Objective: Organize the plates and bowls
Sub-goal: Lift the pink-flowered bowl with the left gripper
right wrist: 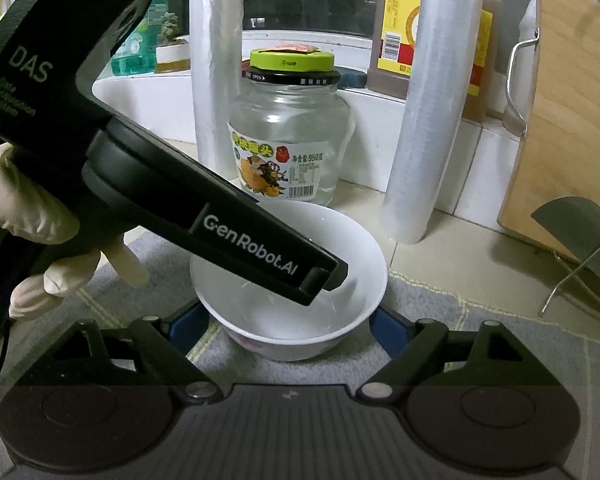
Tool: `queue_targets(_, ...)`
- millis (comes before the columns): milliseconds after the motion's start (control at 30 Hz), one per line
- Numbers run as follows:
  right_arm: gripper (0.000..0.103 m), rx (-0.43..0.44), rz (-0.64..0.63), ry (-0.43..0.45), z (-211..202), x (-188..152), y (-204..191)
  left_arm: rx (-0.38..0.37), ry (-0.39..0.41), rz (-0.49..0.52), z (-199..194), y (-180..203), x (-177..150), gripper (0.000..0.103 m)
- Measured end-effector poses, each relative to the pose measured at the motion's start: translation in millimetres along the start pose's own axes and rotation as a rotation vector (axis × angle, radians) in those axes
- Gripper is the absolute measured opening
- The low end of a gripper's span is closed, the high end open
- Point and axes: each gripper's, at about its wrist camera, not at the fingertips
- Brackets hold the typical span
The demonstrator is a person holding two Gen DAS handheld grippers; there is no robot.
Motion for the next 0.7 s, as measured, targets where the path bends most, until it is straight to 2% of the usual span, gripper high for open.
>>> queue_targets(700,0.09,0.024,-0.019,-0.025,-16.3,4.9,-1.5,-0.005,0.011,-0.009,-19.4,12.1,-6.1,0.067)
Point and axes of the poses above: each gripper's, at about its wrist camera, not at the fingertips, and z roughly the way its jaws point, y to its right, x to its top, and after that the axes turned 7 degrees about -y, right-handed
